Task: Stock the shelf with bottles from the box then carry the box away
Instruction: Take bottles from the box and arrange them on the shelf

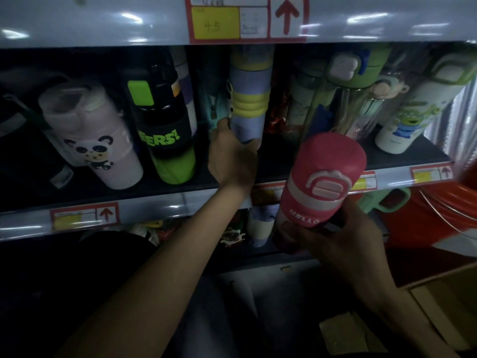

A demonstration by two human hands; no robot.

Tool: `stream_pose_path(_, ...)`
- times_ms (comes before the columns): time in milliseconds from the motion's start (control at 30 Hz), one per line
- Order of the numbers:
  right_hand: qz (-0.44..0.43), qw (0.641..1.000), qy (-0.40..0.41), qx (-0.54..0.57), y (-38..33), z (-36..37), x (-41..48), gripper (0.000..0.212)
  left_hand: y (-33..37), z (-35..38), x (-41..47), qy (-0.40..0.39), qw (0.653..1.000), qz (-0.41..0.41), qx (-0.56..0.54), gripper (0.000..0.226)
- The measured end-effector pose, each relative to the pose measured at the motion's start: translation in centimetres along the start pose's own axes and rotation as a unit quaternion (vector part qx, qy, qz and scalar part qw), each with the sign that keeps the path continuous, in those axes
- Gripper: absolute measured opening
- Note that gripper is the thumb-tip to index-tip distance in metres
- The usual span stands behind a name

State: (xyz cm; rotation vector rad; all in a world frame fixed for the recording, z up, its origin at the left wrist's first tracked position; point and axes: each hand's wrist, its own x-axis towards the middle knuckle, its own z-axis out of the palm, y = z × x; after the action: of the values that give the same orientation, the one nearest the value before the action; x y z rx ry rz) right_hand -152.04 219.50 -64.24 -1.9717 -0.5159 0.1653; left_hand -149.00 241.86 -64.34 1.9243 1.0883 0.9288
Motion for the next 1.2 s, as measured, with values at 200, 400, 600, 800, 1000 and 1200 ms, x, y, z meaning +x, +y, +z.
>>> stream_pose_path(200, 0.002, 1.0, -0.008, 0.004, 0.1, 0.3, -0.1, 0.055, 0.0, -0.1, -0.4, 0.022, 1.0, 0.004, -0.018, 0.057)
stream_pose_path(400, -0.002, 1.0, -0.01, -0.003, 0.0, 0.2, -0.3, 0.053, 0.0, -0.1, -0.6, 0.029, 0.999, 0.008, -0.022, 0.059)
stream_pose_path(600, 0.01, 1.0, -0.01, 0.002, -0.4, 0.3, -0.1, 0.054, 0.3, -0.8, -1.2, 0.017, 1.0, -0.002, -0.025, 0.053)
stream_pose_path(800, -0.001, 0.999, 0.0, 0.036, -2.0, 1.0, 0.0, 0.058, -0.3, -2.8, -2.5, -0.021, 0.999, 0.001, -0.041, 0.043)
stream_pose_path(1000, -0.034, 0.996, -0.018, 0.075, -4.1, 1.8, 0.2, 0.055, -1.0, -5.7, -3.8, -0.072, 0.986, 0.052, -0.141, 0.032)
stream_pose_path(1200, -0.108, 0.989, 0.003, 0.104, -5.9, 3.0, 1.0, 0.057, -1.0, -7.7, -4.8, -0.114, 0.966, 0.032, -0.231, 0.015)
